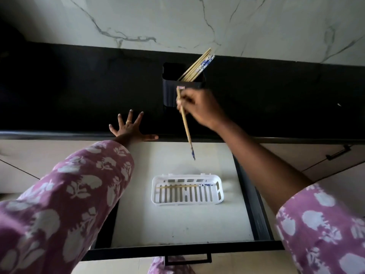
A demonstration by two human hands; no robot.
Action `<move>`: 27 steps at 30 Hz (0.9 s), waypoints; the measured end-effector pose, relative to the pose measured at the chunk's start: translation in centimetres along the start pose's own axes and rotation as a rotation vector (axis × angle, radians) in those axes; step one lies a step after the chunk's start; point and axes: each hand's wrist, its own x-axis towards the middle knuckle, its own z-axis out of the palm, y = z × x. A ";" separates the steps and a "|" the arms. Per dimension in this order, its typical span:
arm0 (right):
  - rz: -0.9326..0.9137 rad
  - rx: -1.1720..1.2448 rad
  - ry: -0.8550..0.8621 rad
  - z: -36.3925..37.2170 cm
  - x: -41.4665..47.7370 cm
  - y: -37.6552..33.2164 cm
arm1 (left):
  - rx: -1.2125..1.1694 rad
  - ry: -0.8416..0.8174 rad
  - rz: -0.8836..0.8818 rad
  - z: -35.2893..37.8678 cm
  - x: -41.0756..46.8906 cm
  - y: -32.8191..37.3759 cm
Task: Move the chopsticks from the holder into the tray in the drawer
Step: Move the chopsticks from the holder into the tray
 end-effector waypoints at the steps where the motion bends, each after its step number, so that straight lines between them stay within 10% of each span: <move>1: -0.008 -0.072 -0.068 1.5 -1.1 0.5 | 0.000 0.001 -0.003 0.1 0.0 0.0; 12: -0.141 -0.632 -0.748 14.4 -12.2 8.4 | 0.011 0.013 0.000 0.2 0.4 -0.1; 27: -0.238 -0.803 -0.817 19.4 -13.8 12.4 | 0.035 0.037 -0.014 1.1 1.5 -0.6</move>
